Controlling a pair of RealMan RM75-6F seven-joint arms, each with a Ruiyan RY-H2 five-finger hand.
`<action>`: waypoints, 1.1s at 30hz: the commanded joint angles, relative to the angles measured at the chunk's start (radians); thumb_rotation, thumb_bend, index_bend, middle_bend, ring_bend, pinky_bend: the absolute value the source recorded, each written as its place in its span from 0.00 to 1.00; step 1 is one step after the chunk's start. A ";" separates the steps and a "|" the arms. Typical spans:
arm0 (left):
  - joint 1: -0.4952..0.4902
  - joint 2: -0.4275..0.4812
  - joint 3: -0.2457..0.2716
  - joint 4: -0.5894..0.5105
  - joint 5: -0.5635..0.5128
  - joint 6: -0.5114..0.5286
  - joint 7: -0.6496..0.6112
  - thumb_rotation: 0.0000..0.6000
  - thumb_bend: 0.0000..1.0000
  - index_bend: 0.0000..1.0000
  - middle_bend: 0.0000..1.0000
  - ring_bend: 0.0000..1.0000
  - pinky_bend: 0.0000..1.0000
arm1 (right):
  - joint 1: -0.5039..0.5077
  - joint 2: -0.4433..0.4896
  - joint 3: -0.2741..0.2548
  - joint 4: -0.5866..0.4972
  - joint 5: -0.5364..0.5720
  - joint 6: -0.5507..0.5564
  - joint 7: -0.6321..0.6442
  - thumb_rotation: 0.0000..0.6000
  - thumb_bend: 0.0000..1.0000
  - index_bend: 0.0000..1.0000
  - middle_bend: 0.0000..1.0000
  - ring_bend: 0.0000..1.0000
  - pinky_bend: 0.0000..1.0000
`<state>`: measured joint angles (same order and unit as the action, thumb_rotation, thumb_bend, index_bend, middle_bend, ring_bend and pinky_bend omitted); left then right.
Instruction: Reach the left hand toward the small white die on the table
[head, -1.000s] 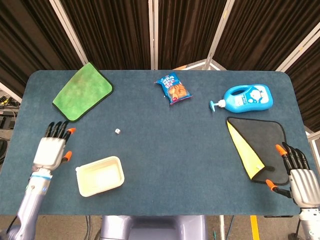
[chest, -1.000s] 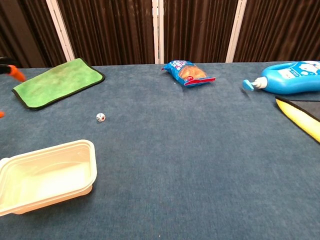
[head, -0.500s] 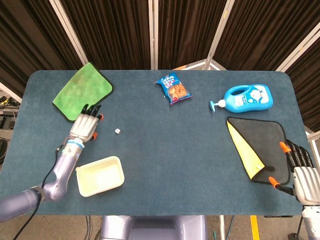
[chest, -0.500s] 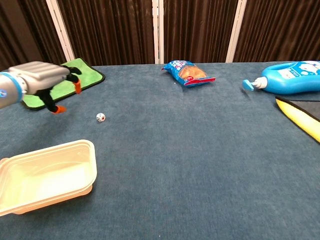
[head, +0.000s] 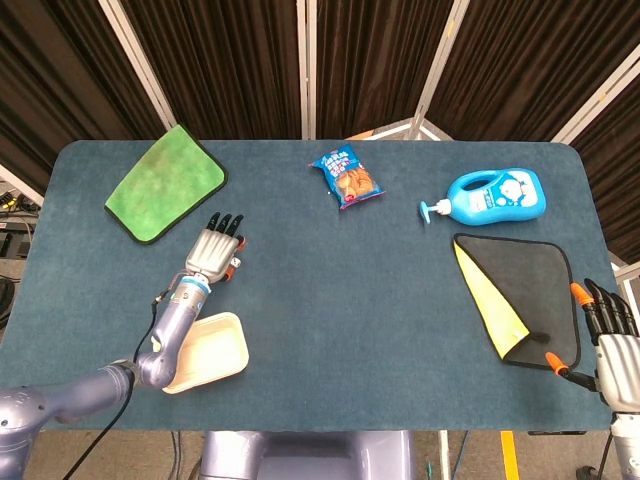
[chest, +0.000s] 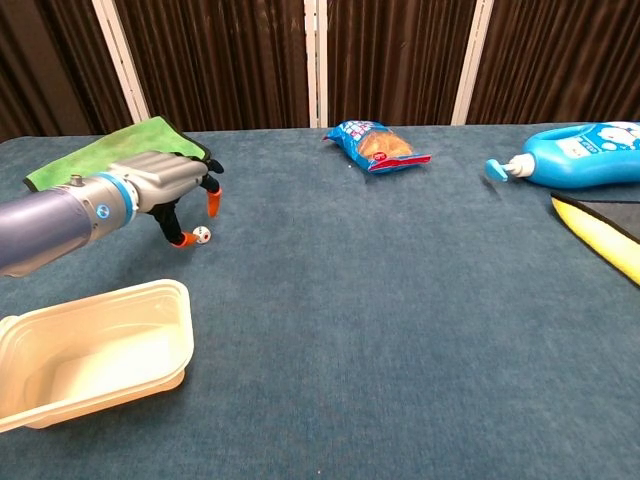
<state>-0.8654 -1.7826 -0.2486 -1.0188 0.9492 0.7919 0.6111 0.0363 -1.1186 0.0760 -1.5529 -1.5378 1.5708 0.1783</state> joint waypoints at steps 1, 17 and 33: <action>-0.011 -0.018 0.001 0.016 -0.013 0.000 0.002 1.00 0.33 0.42 0.00 0.00 0.00 | -0.002 0.001 0.001 0.000 -0.002 0.004 0.000 1.00 0.09 0.06 0.00 0.00 0.00; -0.027 -0.026 0.021 0.021 -0.069 0.007 0.045 1.00 0.39 0.47 0.00 0.00 0.00 | -0.002 0.002 0.004 -0.003 -0.003 0.006 0.008 1.00 0.09 0.06 0.00 0.00 0.00; -0.007 0.068 0.005 -0.157 -0.062 0.116 0.037 1.00 0.47 0.57 0.00 0.00 0.00 | -0.015 0.018 0.007 -0.014 -0.015 0.038 0.047 1.00 0.09 0.06 0.00 0.00 0.00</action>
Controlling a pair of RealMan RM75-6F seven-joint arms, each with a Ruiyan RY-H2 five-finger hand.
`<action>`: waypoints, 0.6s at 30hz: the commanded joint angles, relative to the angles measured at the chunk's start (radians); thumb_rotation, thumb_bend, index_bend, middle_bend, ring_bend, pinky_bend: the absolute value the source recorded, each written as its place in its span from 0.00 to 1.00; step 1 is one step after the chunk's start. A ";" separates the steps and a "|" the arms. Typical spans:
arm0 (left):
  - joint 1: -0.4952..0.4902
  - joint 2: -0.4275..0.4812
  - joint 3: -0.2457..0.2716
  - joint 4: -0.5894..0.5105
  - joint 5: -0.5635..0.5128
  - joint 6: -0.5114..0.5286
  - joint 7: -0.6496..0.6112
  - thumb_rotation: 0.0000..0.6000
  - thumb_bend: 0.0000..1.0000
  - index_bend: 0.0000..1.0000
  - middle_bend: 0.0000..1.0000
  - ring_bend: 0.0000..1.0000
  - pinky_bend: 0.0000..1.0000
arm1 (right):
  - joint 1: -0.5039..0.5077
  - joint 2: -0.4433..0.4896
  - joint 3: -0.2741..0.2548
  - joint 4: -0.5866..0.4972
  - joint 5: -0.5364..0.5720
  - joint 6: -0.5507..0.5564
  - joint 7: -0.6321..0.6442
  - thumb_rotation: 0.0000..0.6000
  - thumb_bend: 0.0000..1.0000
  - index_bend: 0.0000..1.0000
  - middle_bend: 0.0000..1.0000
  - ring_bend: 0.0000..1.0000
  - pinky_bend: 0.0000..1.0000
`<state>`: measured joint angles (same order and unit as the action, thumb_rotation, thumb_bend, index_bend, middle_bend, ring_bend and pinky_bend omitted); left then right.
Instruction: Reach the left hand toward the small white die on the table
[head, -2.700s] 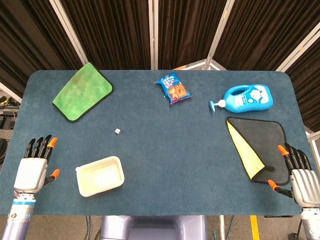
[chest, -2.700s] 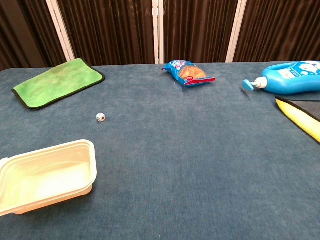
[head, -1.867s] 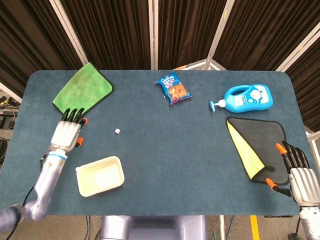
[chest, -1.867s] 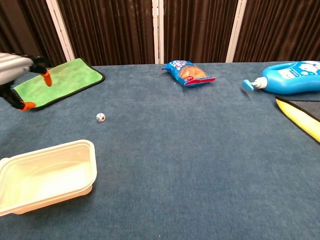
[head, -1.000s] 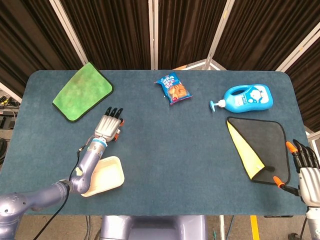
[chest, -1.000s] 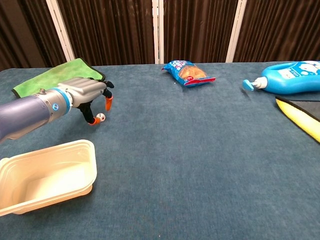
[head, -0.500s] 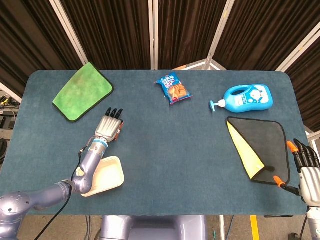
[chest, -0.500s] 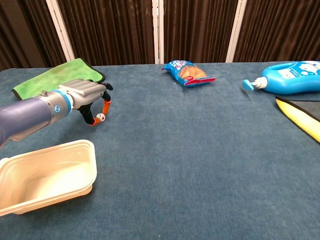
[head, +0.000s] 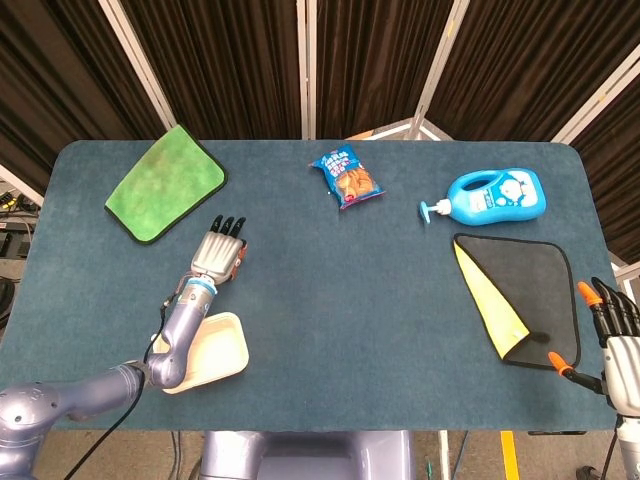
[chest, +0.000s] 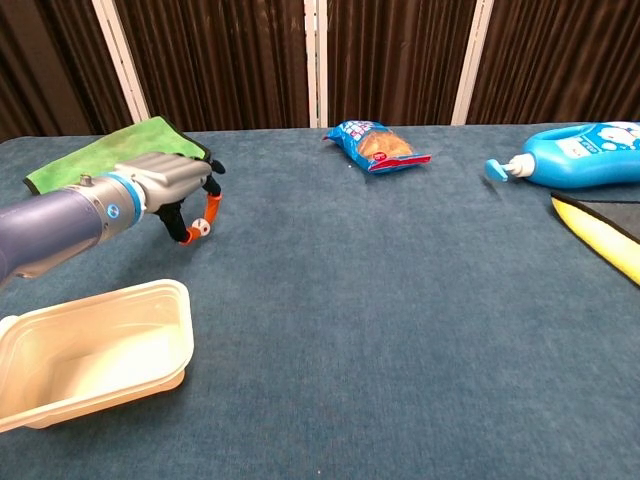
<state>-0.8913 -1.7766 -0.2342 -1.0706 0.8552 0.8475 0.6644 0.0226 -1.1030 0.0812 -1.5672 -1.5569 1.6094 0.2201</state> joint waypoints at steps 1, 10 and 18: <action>0.027 0.082 -0.011 -0.144 0.042 0.080 -0.023 1.00 0.47 0.57 0.00 0.00 0.00 | -0.001 0.003 0.003 0.000 0.004 0.001 0.007 1.00 0.09 0.06 0.00 0.00 0.00; 0.104 0.223 0.022 -0.428 0.126 0.231 -0.024 1.00 0.47 0.56 0.00 0.00 0.00 | -0.003 0.004 0.000 -0.004 0.005 -0.003 0.000 1.00 0.09 0.07 0.00 0.00 0.00; 0.130 0.295 0.042 -0.561 0.183 0.278 -0.029 1.00 0.46 0.47 0.00 0.00 0.00 | -0.008 -0.002 -0.007 -0.009 -0.009 0.007 -0.022 1.00 0.09 0.07 0.00 0.00 0.00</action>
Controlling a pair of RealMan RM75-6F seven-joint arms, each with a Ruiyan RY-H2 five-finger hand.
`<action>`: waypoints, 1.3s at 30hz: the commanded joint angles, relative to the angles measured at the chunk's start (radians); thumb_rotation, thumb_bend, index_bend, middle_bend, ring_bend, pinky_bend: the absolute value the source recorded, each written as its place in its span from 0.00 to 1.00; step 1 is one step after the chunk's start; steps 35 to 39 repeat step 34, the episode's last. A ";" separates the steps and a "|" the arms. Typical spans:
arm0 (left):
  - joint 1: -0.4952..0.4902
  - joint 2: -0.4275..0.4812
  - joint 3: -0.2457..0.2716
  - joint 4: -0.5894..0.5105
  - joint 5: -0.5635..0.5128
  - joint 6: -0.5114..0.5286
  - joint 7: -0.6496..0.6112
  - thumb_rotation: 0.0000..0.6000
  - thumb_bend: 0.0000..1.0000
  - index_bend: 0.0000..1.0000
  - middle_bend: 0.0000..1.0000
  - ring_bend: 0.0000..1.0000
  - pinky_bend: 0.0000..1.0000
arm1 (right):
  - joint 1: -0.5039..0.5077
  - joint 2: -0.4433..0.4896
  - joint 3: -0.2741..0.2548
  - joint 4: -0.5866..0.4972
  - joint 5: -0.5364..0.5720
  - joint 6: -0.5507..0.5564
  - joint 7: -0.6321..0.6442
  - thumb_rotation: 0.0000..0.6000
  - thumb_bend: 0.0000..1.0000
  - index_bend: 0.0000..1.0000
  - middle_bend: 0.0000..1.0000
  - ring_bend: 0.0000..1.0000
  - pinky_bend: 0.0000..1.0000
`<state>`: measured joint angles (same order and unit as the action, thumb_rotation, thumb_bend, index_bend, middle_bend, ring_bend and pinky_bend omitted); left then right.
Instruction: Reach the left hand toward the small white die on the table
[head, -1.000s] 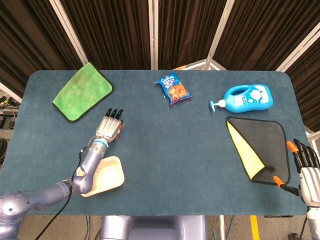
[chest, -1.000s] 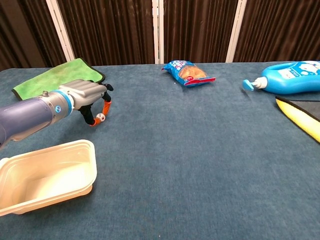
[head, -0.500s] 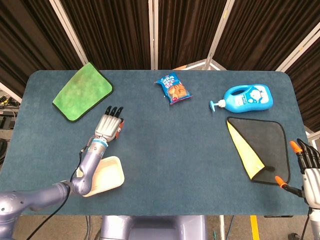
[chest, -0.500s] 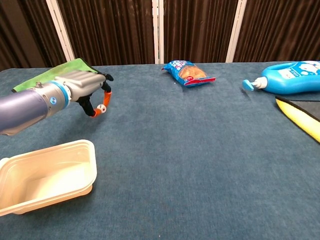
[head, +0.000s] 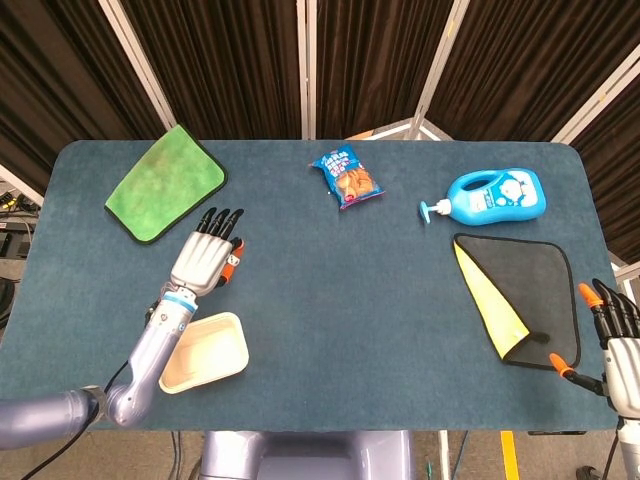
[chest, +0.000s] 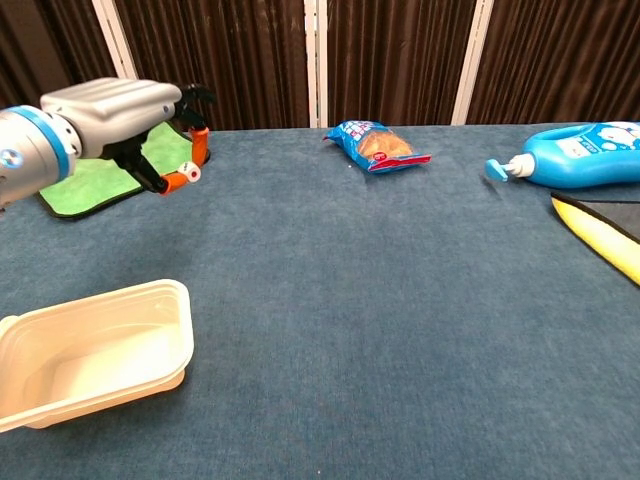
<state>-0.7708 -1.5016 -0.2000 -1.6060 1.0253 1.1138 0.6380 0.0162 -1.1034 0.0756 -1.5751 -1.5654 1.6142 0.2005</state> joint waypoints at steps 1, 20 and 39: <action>0.010 0.020 0.011 -0.028 0.010 0.010 0.001 1.00 0.45 0.43 0.00 0.00 0.00 | -0.003 -0.001 -0.001 -0.001 0.000 0.003 -0.001 1.00 0.09 0.07 0.00 0.00 0.00; 0.184 0.104 0.153 -0.142 0.155 0.215 -0.052 1.00 0.29 0.11 0.00 0.00 0.00 | -0.007 -0.003 0.003 0.016 0.022 -0.008 0.006 1.00 0.09 0.07 0.00 0.00 0.00; 0.489 0.202 0.376 -0.145 0.395 0.518 -0.165 1.00 0.23 0.00 0.00 0.00 0.00 | 0.006 -0.030 -0.006 0.022 -0.001 -0.021 -0.044 1.00 0.09 0.07 0.00 0.00 0.00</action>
